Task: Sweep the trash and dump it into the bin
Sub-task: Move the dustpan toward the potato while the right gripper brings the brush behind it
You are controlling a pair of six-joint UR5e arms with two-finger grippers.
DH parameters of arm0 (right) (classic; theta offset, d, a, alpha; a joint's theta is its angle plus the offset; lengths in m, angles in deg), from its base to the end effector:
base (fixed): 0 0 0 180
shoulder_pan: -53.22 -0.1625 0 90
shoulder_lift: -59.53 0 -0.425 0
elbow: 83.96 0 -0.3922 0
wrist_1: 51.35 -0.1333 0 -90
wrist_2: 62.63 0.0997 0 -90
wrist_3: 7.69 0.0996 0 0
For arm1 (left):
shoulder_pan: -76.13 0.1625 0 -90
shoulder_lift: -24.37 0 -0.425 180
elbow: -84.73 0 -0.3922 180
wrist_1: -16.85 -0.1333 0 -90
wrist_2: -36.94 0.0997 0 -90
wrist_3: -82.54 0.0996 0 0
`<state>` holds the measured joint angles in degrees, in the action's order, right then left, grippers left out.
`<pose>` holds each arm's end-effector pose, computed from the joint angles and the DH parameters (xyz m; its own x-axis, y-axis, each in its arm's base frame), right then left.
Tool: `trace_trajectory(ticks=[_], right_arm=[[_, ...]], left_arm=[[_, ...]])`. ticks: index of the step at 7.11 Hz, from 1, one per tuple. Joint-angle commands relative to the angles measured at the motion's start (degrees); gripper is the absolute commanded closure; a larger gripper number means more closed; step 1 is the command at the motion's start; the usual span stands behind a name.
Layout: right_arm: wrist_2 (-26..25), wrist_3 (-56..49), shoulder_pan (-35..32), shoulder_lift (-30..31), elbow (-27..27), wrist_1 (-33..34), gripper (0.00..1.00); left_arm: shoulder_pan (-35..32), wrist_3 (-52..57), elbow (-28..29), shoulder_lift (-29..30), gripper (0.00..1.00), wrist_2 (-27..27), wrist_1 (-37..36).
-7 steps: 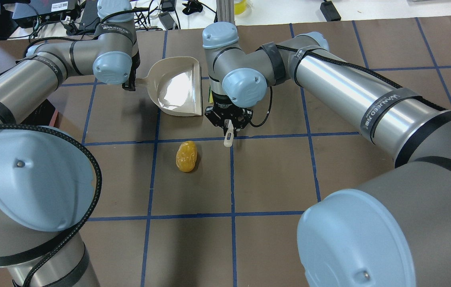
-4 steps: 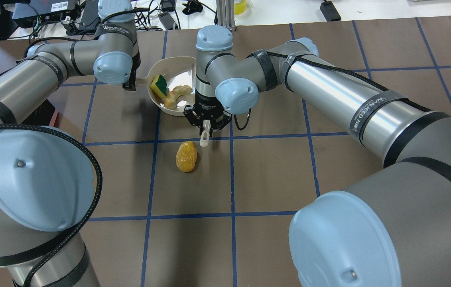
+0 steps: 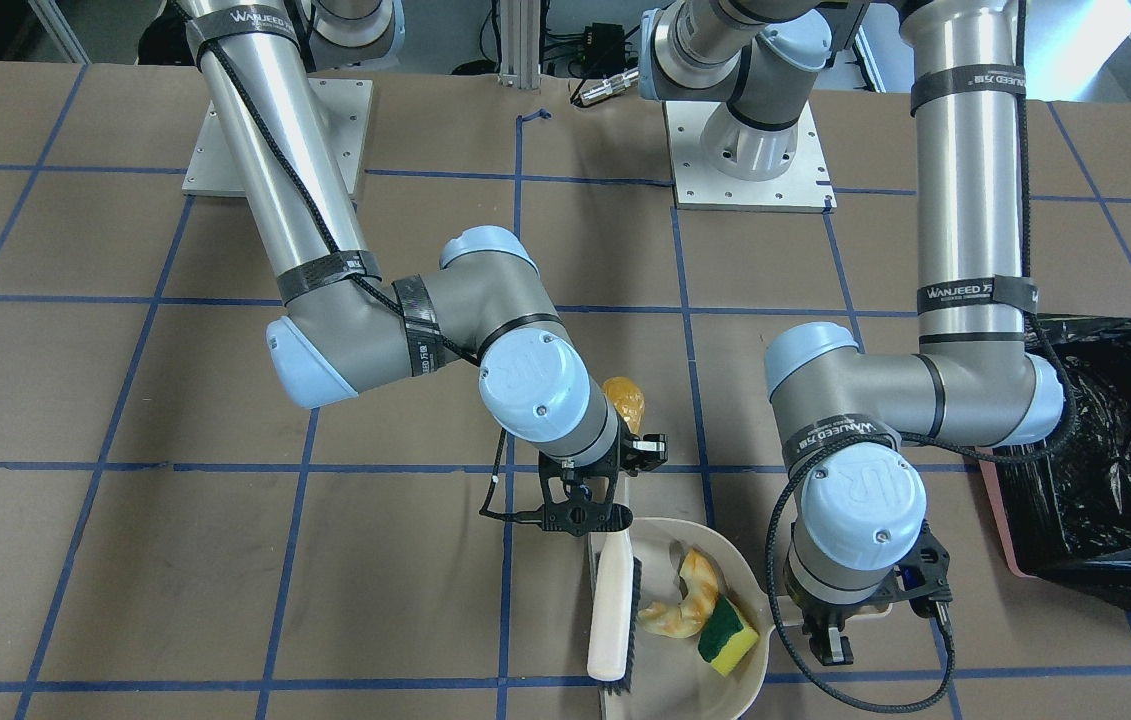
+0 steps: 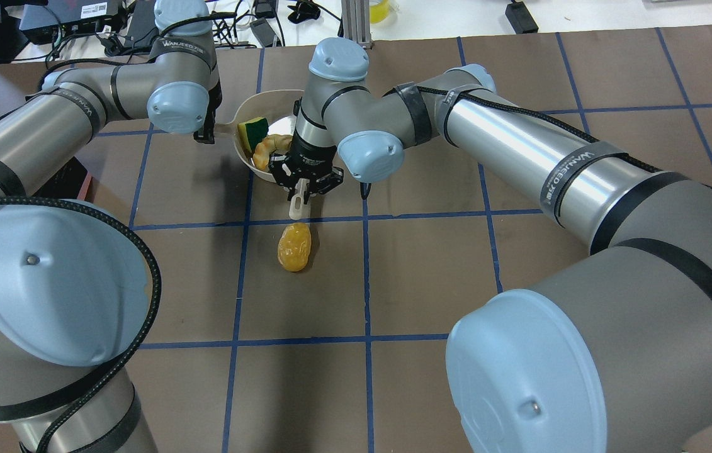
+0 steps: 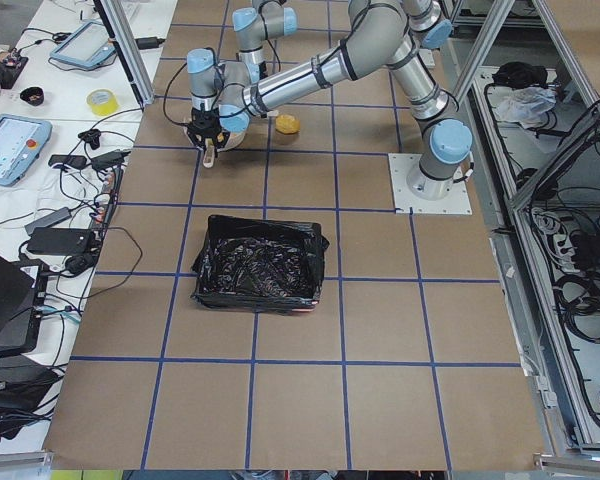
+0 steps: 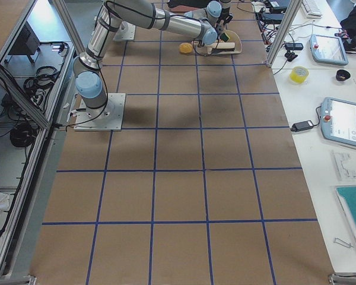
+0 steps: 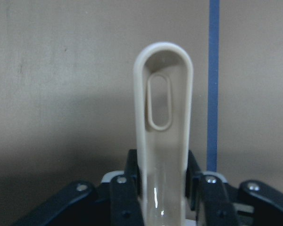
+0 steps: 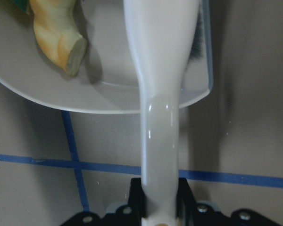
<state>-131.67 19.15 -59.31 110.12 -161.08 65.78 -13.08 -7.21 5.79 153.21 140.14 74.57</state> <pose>0.4324 -0.6016 0.2237 -0.9413 0.0947 -0.3239 0.0469 0.9872 0.1522 -0.1006 -0.7220 0.2219 0.0095 -0.9969 0.0775 -0.9733 -0.0270 -0.2280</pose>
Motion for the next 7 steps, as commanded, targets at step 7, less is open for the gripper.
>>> trace_trajectory(ticks=[7], right_arm=[[-14.90, 5.23, 4.78, 17.22, -5.80, -30.38, 1.00]], left_arm=[[7.97, 10.62, -2.36, -6.75, 1.00, -7.89, -0.16]])
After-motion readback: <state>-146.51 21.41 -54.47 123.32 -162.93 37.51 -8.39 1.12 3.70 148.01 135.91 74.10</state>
